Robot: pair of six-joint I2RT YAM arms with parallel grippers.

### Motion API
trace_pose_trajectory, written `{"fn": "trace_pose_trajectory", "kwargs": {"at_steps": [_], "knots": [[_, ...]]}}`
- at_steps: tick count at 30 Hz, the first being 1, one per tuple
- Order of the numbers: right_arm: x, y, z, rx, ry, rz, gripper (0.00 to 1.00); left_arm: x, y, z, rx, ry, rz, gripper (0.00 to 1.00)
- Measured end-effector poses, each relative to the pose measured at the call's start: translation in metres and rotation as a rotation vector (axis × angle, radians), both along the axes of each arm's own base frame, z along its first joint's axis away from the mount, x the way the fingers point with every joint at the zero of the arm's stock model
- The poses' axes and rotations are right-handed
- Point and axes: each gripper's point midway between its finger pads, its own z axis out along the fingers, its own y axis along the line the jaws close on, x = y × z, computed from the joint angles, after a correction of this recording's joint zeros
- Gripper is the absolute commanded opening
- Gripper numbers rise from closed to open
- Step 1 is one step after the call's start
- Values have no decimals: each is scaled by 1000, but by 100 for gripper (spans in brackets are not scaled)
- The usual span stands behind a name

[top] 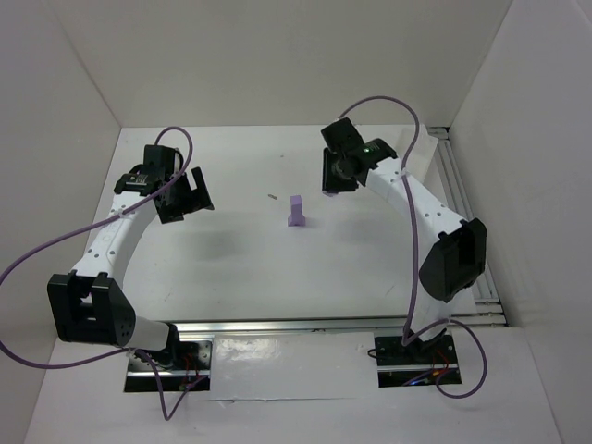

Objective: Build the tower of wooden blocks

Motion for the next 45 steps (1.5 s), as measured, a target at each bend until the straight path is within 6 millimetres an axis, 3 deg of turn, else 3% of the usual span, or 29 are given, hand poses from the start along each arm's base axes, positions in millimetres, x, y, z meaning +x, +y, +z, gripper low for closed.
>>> {"fn": "trace_pose_trajectory", "kwargs": {"at_steps": [4,13,22,30,36,45], "knots": [[3,34,19,19,-32,68,27,0,1,0,3,0,2,98],[-3,73,2,-13,31,143,27,0,2,0,10,-1,7,98],[-9,66,-4,-40,53,129,27,0,2,0,11,-1,7,98],[-58,39,-46,-74,190,109,27,0,2,0,12,-1,8,98],[-68,55,-54,-58,213,148,27,-1,4,-2,17,4,11,98],[-55,79,-66,-45,225,180,27,-7,6,-5,26,12,17,98]]}}
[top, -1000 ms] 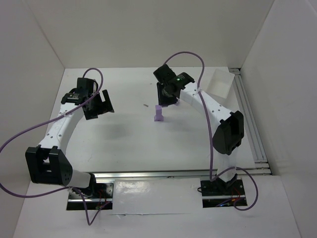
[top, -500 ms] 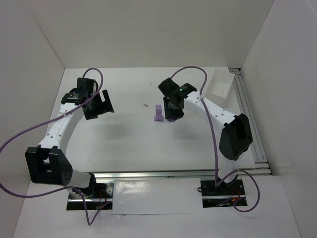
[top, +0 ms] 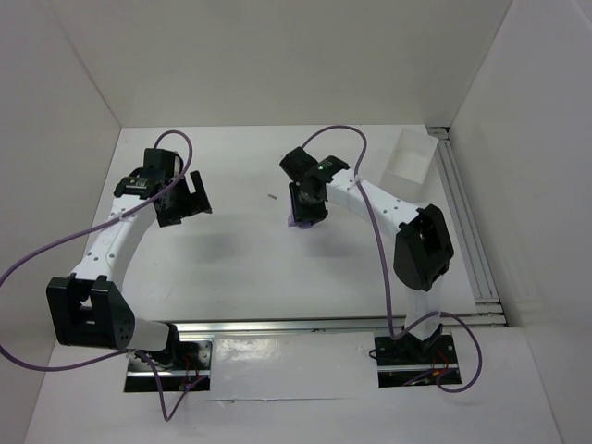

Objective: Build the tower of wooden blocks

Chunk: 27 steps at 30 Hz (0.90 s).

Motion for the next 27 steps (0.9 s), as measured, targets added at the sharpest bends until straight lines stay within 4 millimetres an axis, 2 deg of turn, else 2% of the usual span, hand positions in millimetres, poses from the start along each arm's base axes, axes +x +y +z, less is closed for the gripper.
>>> {"fn": "trace_pose_trajectory", "kwargs": {"at_steps": [14,27], "knots": [[20,18,1,21,-21,11,27,0,1,-1,5,1,3,98],[22,20,-5,11,-12,20,27,0,1,-1,5,1,3,98]]}}
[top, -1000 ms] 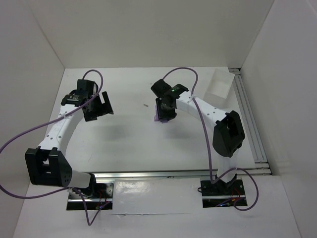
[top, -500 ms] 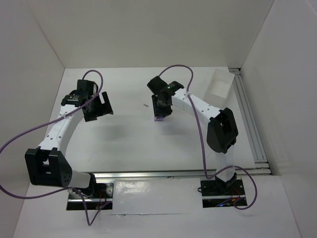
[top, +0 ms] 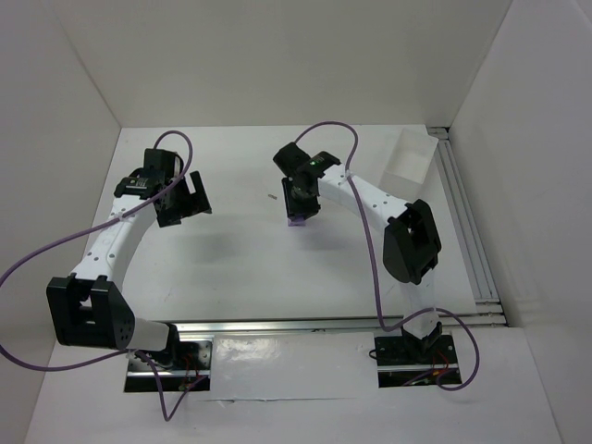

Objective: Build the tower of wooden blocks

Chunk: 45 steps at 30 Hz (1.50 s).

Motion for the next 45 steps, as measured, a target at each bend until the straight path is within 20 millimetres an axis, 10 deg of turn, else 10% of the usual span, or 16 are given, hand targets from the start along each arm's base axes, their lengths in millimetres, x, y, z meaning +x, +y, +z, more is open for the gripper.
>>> {"fn": "trace_pose_trajectory", "kwargs": {"at_steps": [45], "knots": [[11,-1,3,3,-15,-4,27,0,0,0,0,0,0,98]]}}
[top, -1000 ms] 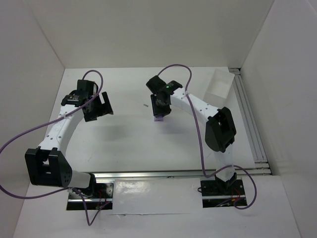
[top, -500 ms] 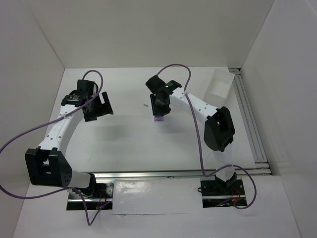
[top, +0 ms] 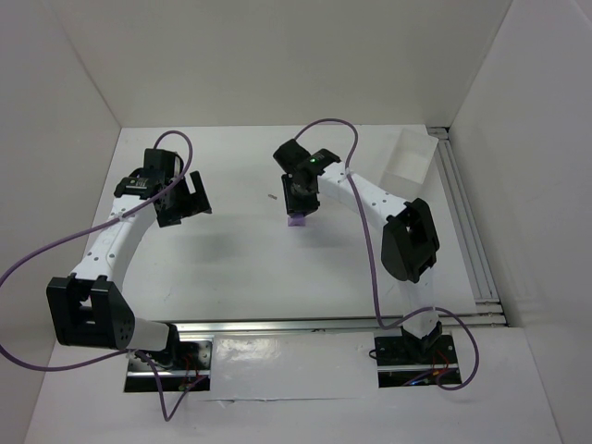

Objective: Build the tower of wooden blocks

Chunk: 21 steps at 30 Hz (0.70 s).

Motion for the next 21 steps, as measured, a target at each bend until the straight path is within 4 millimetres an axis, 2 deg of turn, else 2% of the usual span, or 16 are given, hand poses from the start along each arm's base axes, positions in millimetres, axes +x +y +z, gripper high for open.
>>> {"fn": "trace_pose_trajectory", "kwargs": {"at_steps": [21], "knots": [[1,0,1,-3,-7,9,27,0,0,0,0,0,0,98]]}}
